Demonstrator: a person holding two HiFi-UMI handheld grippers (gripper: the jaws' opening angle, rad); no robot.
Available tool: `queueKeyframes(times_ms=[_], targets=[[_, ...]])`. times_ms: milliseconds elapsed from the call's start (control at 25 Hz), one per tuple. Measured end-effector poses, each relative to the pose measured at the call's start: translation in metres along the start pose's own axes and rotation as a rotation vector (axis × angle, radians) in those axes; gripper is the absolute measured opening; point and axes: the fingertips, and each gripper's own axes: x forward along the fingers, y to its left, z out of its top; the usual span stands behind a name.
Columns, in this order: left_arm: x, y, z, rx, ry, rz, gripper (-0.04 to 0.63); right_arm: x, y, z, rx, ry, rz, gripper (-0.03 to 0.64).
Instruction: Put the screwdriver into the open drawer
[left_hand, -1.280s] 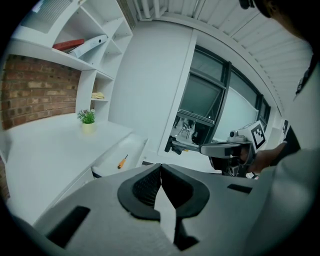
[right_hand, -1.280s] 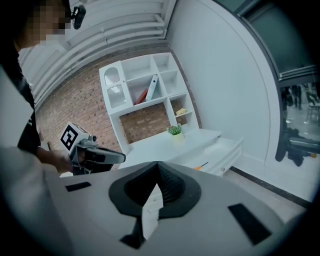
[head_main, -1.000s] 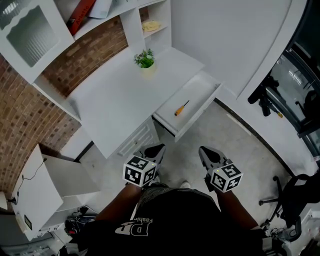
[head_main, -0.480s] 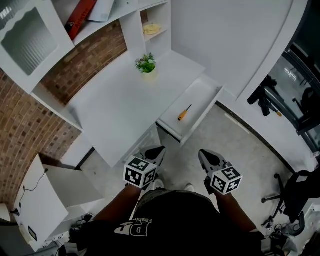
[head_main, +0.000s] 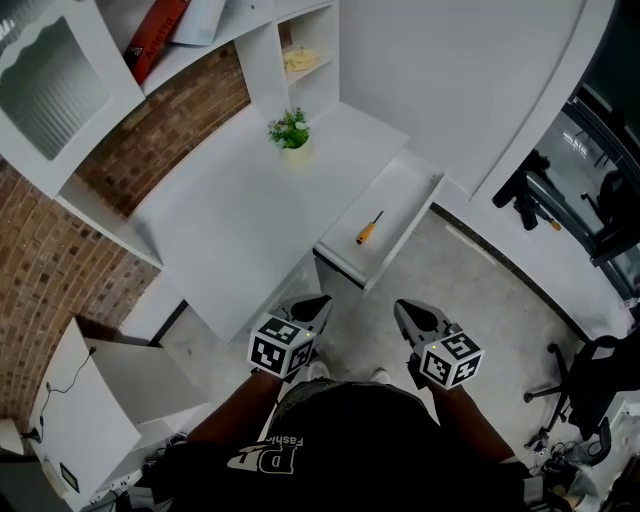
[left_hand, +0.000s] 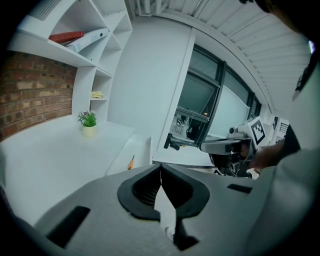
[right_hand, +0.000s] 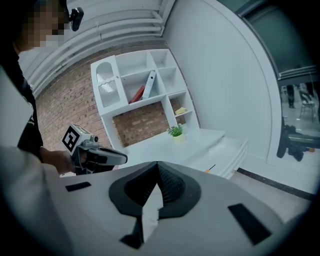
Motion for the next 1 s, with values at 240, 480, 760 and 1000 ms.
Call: queueKeyframes(times_ms=[240, 480, 760, 1000], targets=[[0.001, 0.003, -0.003, -0.006, 0.006, 0.003, 0.018, 0.005, 0.000, -0.005, 0.004, 0.019, 0.007, 0.005], [0.003, 0.005, 0.002, -0.012, -0.005, 0.010, 0.018, 0.007, -0.003, -0.004, 0.007, 0.023, 0.012, 0.005], [0.006, 0.005, 0.003, -0.015, -0.006, 0.024, 0.018, 0.008, -0.007, -0.004, 0.005, 0.027, 0.021, 0.005], [0.007, 0.004, 0.005, -0.016, -0.009, 0.033, 0.018, 0.007, -0.010, -0.002, 0.005, 0.027, 0.027, 0.005]])
